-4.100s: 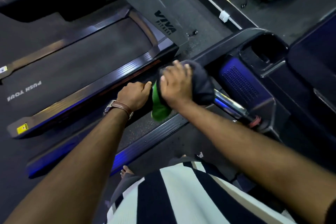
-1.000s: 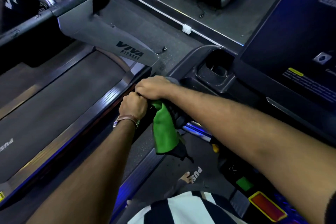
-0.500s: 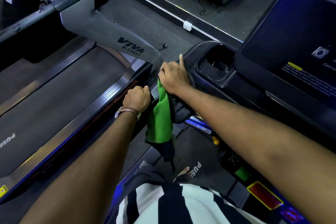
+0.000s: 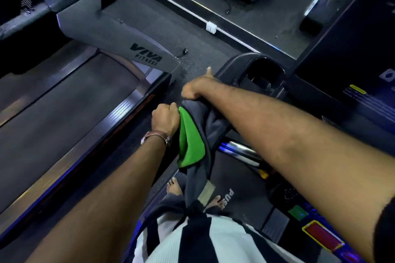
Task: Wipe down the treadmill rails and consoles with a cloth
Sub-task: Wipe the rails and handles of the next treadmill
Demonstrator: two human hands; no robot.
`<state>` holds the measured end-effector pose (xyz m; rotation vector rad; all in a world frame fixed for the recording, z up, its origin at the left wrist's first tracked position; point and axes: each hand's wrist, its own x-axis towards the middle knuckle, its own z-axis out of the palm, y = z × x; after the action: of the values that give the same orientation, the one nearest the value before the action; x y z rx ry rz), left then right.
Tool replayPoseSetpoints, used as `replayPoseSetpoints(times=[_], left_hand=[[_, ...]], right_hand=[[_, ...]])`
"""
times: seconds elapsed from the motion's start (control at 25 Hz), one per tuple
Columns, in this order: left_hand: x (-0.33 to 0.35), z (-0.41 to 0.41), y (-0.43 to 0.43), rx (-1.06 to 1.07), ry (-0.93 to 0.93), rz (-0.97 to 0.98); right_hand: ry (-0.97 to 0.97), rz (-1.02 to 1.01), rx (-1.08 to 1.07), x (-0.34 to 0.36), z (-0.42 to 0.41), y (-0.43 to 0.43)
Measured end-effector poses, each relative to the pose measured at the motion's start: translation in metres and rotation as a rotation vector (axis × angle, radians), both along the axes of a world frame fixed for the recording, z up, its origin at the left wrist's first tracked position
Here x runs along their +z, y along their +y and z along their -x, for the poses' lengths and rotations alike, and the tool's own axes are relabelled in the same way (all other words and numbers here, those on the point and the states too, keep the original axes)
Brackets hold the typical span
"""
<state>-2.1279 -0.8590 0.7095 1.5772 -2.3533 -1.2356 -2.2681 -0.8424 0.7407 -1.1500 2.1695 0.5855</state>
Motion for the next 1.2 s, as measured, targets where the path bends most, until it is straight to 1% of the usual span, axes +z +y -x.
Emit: replayPoseSetpoints(times=[0.04, 0.08, 0.16, 0.2, 0.24, 0.28, 0.4, 0.44, 0.52, 0.56, 0.64, 0.72, 0.76, 0.8, 0.84, 0.92, 0.96, 1.04, 1.08, 1.12, 1.16, 1.2], left_hand=[[-0.001, 0.0, -0.001, -0.004, 0.013, -0.011], [-0.002, -0.001, -0.002, -0.011, 0.032, -0.015], [-0.007, -0.002, -0.002, -0.054, 0.079, -0.035], [-0.008, 0.0, -0.002, -0.081, 0.101, -0.051], [-0.007, 0.002, -0.001, -0.109, 0.11, -0.063], [-0.006, 0.004, -0.002, -0.136, 0.118, -0.07], [-0.001, 0.02, 0.0, -0.229, 0.149, -0.042], [0.003, 0.026, 0.002, -0.248, 0.168, -0.043], [0.01, 0.039, 0.003, -0.282, 0.253, -0.046], [0.011, 0.046, 0.002, -0.29, 0.278, -0.092], [0.01, 0.058, -0.003, -0.271, 0.306, -0.299], [0.01, 0.066, -0.006, -0.19, 0.393, -0.561], [0.012, 0.068, -0.007, -0.115, 0.432, -0.703], [0.015, 0.07, -0.006, -0.087, 0.44, -0.799], [0.011, 0.073, -0.006, -0.102, 0.444, -0.826], [0.006, 0.077, -0.009, -0.134, 0.436, -0.82], [0.004, 0.078, -0.009, -0.163, 0.427, -0.767], [-0.007, 0.076, -0.01, -0.278, 0.384, -0.591], [-0.008, 0.075, -0.009, -0.292, 0.362, -0.525], [-0.01, 0.074, -0.006, -0.295, 0.356, -0.483], [-0.006, 0.075, -0.003, -0.328, 0.37, -0.418], [-0.005, 0.078, -0.002, -0.395, 0.348, -0.326]], right_hand=[[-0.045, 0.01, 0.068, -0.004, -0.01, -0.001], [-0.049, 0.081, 0.141, -0.005, -0.016, 0.008], [0.059, 0.343, 0.195, -0.008, -0.011, 0.037], [0.135, 0.433, 0.181, -0.01, 0.001, 0.051], [0.206, 0.48, 0.135, -0.013, 0.018, 0.061], [0.275, 0.479, 0.06, -0.015, 0.038, 0.066], [0.406, 0.31, -0.175, -0.007, 0.072, 0.062], [0.432, 0.291, -0.245, -0.004, 0.073, 0.06], [0.49, 0.325, -0.305, -0.008, 0.057, 0.057], [0.472, 0.366, -0.32, -0.015, 0.042, 0.058], [0.366, 0.488, -0.377, -0.027, 0.013, 0.068], [0.29, 0.586, -0.471, -0.03, 0.015, 0.085], [0.297, 0.609, -0.523, -0.028, 0.026, 0.092], [0.322, 0.602, -0.575, -0.028, 0.039, 0.097], [0.358, 0.573, -0.619, -0.027, 0.053, 0.097], [0.448, 0.447, -0.73, -0.022, 0.087, 0.089], [0.452, 0.36, -0.833, -0.011, 0.101, 0.086], [0.346, 0.222, -1.054, 0.012, 0.12, 0.083], [0.322, 0.189, -1.1, 0.016, 0.123, 0.083], [0.342, 0.188, -1.102, 0.015, 0.12, 0.084], [0.374, 0.233, -1.062, 0.01, 0.111, 0.081], [0.394, 0.317, -0.975, 0.001, 0.098, 0.077]])
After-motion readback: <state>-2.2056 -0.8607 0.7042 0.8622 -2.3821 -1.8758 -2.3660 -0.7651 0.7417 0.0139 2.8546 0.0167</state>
